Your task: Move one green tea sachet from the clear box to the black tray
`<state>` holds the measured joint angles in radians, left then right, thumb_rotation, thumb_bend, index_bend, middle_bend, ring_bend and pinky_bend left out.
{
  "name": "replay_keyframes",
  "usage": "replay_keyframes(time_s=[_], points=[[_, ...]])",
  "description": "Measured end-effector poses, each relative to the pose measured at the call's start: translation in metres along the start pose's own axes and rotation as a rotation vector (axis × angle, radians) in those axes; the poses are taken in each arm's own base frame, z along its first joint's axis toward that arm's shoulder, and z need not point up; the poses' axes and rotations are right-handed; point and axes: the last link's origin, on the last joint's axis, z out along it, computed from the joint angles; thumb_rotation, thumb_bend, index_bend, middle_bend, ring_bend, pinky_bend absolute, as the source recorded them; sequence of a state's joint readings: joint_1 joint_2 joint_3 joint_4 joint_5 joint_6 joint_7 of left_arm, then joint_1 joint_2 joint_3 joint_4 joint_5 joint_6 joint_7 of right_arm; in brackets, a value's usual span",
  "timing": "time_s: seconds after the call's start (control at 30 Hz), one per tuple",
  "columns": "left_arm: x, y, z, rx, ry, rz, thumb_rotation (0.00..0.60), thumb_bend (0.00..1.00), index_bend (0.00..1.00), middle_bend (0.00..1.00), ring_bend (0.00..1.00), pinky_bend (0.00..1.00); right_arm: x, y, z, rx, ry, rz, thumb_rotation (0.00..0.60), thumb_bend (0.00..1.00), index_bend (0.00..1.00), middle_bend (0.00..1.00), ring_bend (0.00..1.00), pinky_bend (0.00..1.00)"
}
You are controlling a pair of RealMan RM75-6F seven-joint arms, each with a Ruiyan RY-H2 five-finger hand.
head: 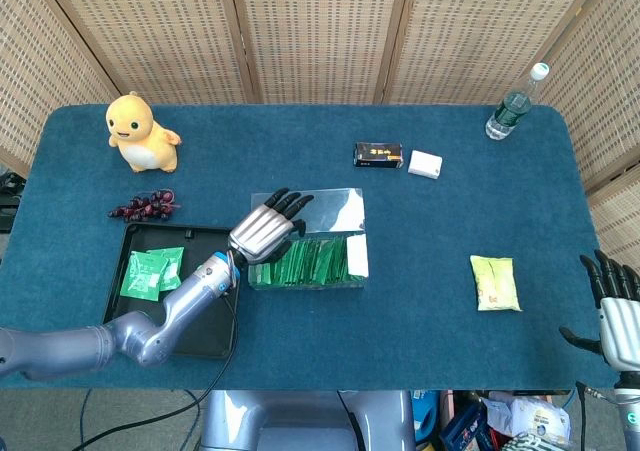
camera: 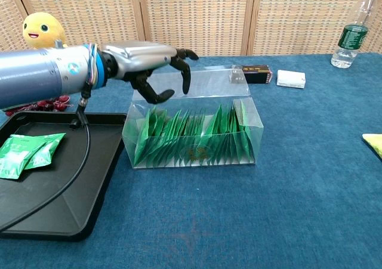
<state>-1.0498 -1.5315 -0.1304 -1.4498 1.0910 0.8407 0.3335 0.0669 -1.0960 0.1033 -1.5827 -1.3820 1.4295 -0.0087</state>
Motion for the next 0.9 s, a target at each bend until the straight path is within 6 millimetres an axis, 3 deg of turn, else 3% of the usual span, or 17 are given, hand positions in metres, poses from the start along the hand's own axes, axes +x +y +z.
replay_keyframes(time_s=[0.33, 0.5, 0.9], points=[[-0.012, 0.022, 0.016, -0.046, 0.031, 0.017, 0.600, 0.55, 0.40, 0.00, 0.00, 0.00, 0.000, 0.002, 0.001, -0.005, -0.002, 0.002, 0.600, 0.00, 0.00, 0.00, 0.00, 0.00], [-0.013, 0.037, 0.030, -0.065, 0.063, 0.038, 0.600, 0.44, 0.36, 0.00, 0.00, 0.00, 0.000, 0.004, 0.002, -0.011, -0.004, 0.005, 0.600, 0.00, 0.00, 0.00, 0.00, 0.00], [-0.012, 0.054, 0.051, -0.065, 0.061, 0.053, 0.600, 0.44, 0.36, 0.00, 0.00, 0.00, 0.001, 0.007, 0.003, -0.021, -0.005, 0.010, 0.600, 0.00, 0.00, 0.00, 0.00, 0.00]])
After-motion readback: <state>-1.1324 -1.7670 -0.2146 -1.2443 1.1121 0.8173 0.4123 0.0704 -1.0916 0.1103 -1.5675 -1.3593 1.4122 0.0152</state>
